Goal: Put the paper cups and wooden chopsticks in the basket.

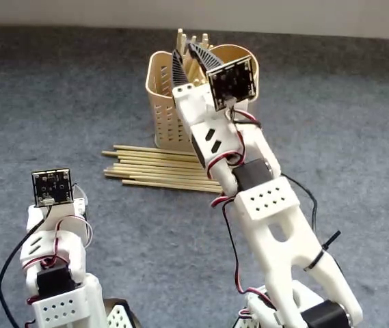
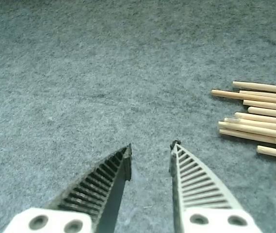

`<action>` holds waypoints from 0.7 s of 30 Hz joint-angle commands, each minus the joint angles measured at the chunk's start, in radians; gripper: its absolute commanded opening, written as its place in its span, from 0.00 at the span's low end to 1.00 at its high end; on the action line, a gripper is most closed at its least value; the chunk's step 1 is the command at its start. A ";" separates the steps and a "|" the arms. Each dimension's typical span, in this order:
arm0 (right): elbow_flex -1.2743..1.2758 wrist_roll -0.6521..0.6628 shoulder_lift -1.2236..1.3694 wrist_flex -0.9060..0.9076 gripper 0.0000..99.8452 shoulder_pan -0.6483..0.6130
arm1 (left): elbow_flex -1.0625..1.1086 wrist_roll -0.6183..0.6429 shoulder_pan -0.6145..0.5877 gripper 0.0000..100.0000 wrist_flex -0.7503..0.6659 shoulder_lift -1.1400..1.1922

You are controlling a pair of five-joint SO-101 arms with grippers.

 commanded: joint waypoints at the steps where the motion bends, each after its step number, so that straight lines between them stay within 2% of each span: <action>1: -0.059 -0.011 -0.137 0.079 0.10 -0.016 | 0.019 0.005 -0.004 0.14 0.003 -0.013; 12: 0.021 -0.008 -0.375 0.533 0.10 -0.166 | 0.019 0.005 -0.004 0.14 0.003 -0.013; 21: 0.136 0.002 -0.390 0.677 0.10 -0.208 | 0.019 0.005 -0.004 0.14 0.003 -0.013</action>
